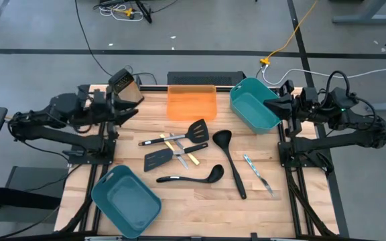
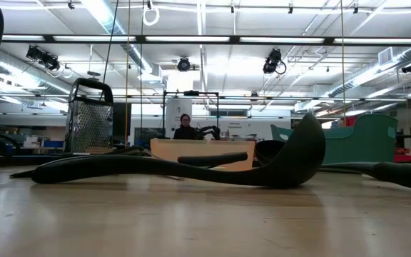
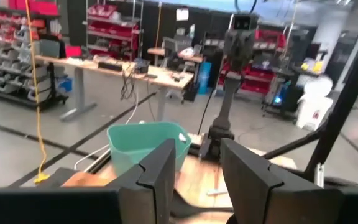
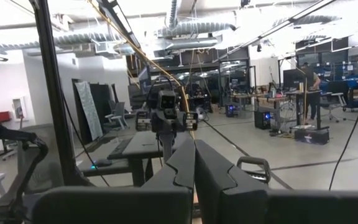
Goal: Pick & Place Kitchen Items
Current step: Put the right black ladle into the blue bin
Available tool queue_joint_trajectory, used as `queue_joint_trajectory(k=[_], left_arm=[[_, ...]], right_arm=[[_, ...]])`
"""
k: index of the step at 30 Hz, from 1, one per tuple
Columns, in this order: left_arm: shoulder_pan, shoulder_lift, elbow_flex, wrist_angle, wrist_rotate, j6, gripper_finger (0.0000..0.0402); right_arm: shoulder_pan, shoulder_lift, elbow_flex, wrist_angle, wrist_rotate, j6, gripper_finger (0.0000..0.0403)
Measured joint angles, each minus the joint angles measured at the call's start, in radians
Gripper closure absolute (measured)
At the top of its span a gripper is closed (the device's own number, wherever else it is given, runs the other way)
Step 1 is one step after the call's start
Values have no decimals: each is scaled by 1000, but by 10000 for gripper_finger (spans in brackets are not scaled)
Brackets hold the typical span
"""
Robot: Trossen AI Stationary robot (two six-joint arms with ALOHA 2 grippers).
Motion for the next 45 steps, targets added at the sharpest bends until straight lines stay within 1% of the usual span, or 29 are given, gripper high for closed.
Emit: queue_joint_trajectory(k=[11,16,20,23,25,34,42,45], left_arm=[[0,72,7,7,0,-5,248],[0,107,57,-5,9,6,238],[0,140,115,-67,11,11,231],[0,159,145,-118,11,12,226],[0,175,161,-120,11,14,224],[0,196,166,-132,11,14,220],[0,211,166,-129,8,14,220],[0,212,166,-131,8,14,220]], right_arm=[[0,-1,0,1,0,7,396],[0,0,0,1,-3,8,396],[0,-1,0,-20,-5,8,395],[0,0,0,-43,-5,8,387],[0,1,0,-54,-4,8,379],[0,3,0,-77,-3,8,350],[0,4,0,-97,-3,10,339],[0,4,0,-96,-2,53,337]])
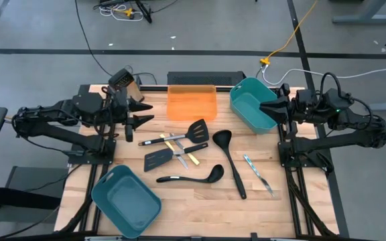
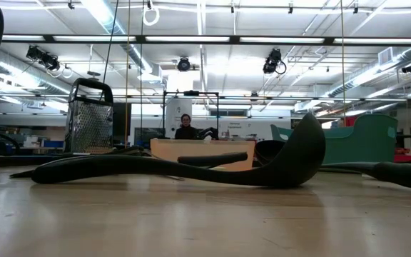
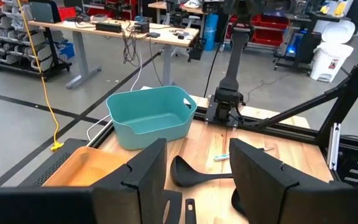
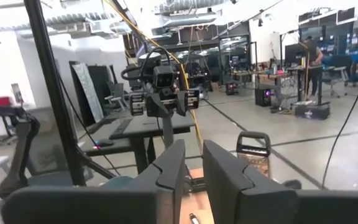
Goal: Pick & Place Kitchen Items
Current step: Put the right black ladle into the blue bin
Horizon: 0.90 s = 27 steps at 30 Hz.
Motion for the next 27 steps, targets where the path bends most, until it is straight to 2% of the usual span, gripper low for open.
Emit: queue_joint_trajectory(k=[14,22,27], left_arm=[[0,-1,0,1,-11,-12,221],[0,-1,0,1,-11,-12,221],[0,-1,0,1,-11,-12,221]], right_arm=[[0,9,3,12,26,60,326],[0,42,120,-54,38,33,291],[0,77,197,-175,60,29,270]])
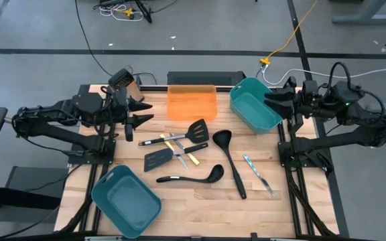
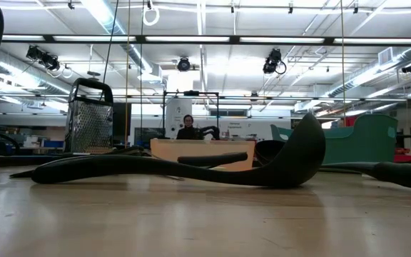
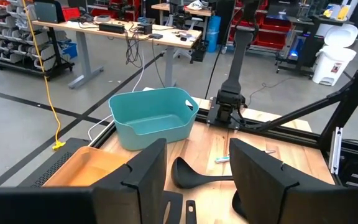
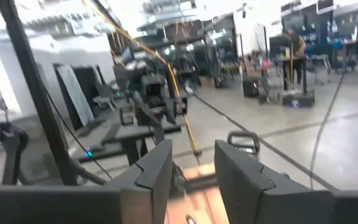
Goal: Pick & Place Kitchen Items
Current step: Put the right black ladle into the blue bin
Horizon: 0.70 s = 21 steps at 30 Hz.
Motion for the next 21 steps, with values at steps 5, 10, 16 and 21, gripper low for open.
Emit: queue_joint_trajectory(k=[5,10,16,21], left_arm=[[0,0,0,0,0,0,221],[0,0,0,0,-4,0,221],[0,0,0,0,-4,0,221],[0,0,0,0,-5,0,221]], right_arm=[[0,35,58,-142,-1,4,246],[0,64,76,-252,-1,9,220],[0,92,74,-322,-1,11,199],[0,109,73,-400,-5,11,190]])
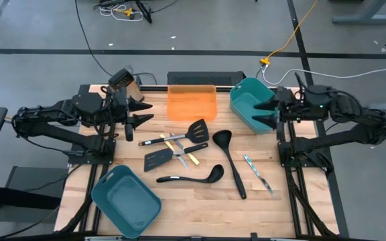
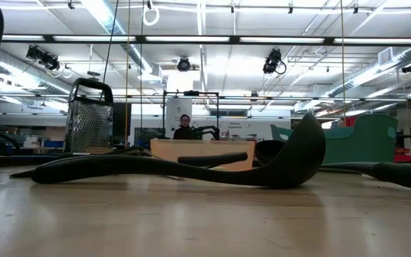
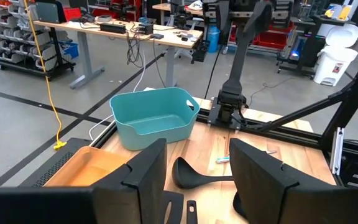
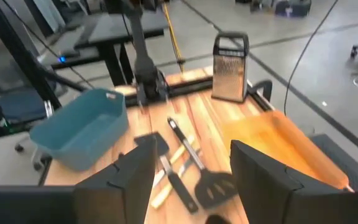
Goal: Pick & Place Kitchen Items
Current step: Put the right black ladle into the blue bin
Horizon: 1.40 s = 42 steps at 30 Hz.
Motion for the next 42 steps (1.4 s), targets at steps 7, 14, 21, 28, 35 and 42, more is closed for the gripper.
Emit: queue_joint_trajectory(k=[7,14,21,28,35,42], left_arm=[[0,0,0,0,0,1,221],[0,0,0,0,0,2,221],[0,0,0,-1,0,7,221],[0,0,0,-1,0,29,221],[0,0,0,-1,1,31,221],[0,0,0,-1,0,31,221]], right_arm=[[0,44,0,-90,-4,0,188],[0,107,0,-213,-8,27,188],[0,174,-1,-317,-72,74,188],[3,237,-1,-358,-113,80,188],[3,282,-1,-385,-152,126,188],[37,346,-1,-402,-225,150,188]])
